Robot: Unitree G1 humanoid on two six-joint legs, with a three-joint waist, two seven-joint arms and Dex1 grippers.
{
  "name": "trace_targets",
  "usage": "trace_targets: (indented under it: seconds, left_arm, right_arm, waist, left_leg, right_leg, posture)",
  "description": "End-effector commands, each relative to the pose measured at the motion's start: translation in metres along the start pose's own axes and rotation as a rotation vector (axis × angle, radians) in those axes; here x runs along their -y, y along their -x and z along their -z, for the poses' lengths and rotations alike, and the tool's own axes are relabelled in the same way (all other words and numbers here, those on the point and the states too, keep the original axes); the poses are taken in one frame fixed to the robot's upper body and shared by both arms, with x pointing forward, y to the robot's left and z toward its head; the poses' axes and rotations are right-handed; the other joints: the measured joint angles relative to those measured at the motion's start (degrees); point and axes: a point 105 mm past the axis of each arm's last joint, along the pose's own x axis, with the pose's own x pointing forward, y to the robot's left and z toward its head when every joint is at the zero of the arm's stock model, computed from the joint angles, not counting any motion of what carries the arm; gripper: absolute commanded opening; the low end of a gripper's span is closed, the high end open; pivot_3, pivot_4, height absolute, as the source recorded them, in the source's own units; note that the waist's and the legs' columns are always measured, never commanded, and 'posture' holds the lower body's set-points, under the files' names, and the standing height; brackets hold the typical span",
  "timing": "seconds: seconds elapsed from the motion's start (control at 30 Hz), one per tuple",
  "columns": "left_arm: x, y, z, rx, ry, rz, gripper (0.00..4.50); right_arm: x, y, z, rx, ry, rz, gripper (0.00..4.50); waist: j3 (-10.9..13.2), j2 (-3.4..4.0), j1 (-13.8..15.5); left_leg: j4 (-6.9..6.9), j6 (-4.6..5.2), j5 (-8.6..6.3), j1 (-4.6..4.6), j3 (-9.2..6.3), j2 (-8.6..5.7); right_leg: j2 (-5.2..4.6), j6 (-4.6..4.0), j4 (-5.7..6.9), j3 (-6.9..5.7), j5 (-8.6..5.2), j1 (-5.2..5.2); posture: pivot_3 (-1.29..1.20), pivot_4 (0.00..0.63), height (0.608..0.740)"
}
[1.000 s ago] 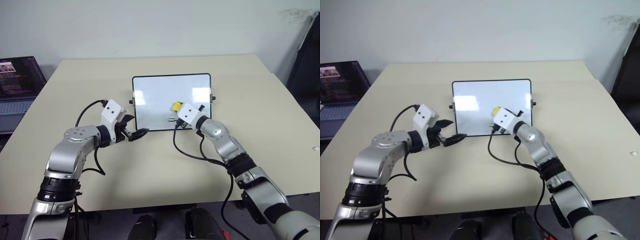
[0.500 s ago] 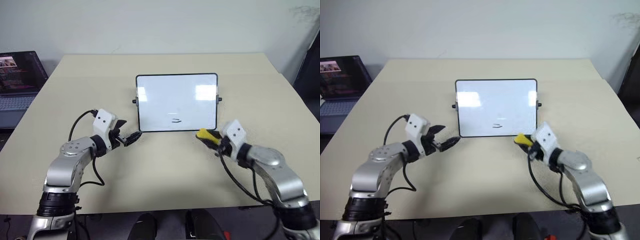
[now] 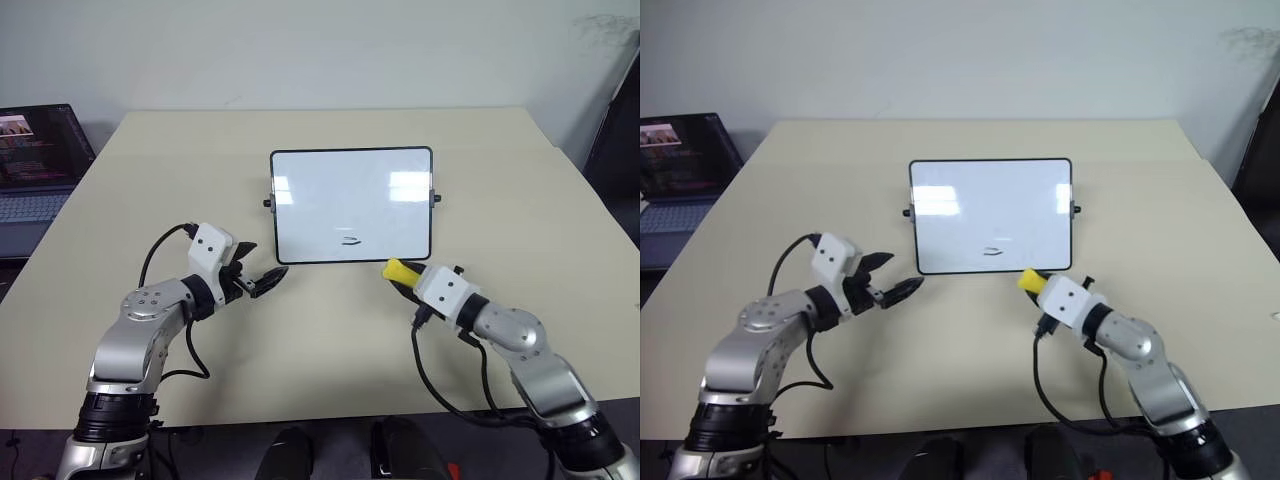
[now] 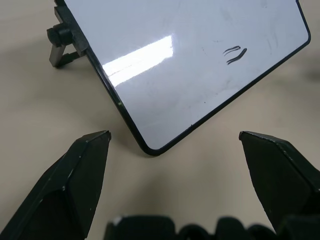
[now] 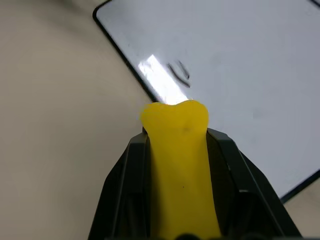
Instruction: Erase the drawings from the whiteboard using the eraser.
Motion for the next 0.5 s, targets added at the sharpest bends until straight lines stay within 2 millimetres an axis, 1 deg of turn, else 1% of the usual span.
trace_targets:
  seconds: [0.03, 0.1, 0.2, 0.23, 0.33, 0.5]
  left_arm:
    - [-0.003, 0.000, -0.019, 0.069, -0.032, -0.009, 4.50]
    - [-0.003, 0.000, -0.019, 0.070, -0.034, -0.009, 4.50]
    - [-0.005, 0.000, -0.019, 0.072, -0.032, -0.012, 4.50]
    - [-0.006, 0.000, -0.019, 0.070, -0.033, -0.014, 4.50]
    - [-0.006, -0.002, -0.019, 0.067, -0.039, -0.010, 4.50]
    - [-0.006, -0.005, -0.019, 0.068, -0.048, -0.005, 4.50]
  right_arm:
    - [0.010, -0.015, -0.013, 0.066, -0.038, 0.056, 1.18]
    - [0.019, -0.028, -0.015, 0.066, -0.046, 0.104, 1.18]
    - [0.031, -0.045, -0.013, 0.045, 0.017, 0.168, 1.18]
    - [0.036, -0.051, -0.014, 0.042, 0.062, 0.192, 1.18]
    - [0.046, -0.069, -0.020, 0.056, 0.138, 0.241, 1.18]
    - [0.059, -0.095, -0.030, 0.088, 0.155, 0.284, 1.18]
  waist:
    - [0.00, 0.00, 0.03]
    - [0.00, 0.00, -0.01]
    - [0.00, 0.00, 0.01]
    - [0.00, 0.00, 0.01]
    - [0.00, 0.00, -0.01]
    - [0.00, 0.00, -0.16]
  left_leg:
    - [0.00, 0.00, 0.00, 0.00, -0.01, 0.00]
    - [0.00, 0.01, 0.00, 0.01, 0.00, 0.00]
    - [0.01, 0.00, 0.00, 0.02, 0.01, -0.01]
    - [0.00, -0.02, 0.01, 0.01, 0.00, -0.02]
    - [0.00, -0.03, 0.02, 0.00, 0.01, -0.02]
    - [-0.02, -0.07, 0.04, -0.01, 0.05, 0.01]
  right_leg:
    - [0.00, -0.01, 0.00, 0.00, 0.01, 0.00]
    - [0.02, -0.19, 0.01, 0.01, 0.11, 0.00]
    - [0.03, -0.27, 0.02, 0.02, 0.16, 0.00]
    - [0.06, -0.28, 0.02, 0.01, 0.17, -0.01]
    - [0.15, -0.30, 0.05, 0.02, 0.18, -0.04]
    - [0.15, -0.34, 0.09, 0.06, 0.20, -0.09]
  posture:
    - [0.00, 0.150, 0.740]
    - [0.00, 0.150, 0.740]
    - [0.00, 0.150, 0.740]
    - [0.00, 0.150, 0.740]
    - [0.00, 0.150, 0.740]
    - [0.00, 0.150, 0.740]
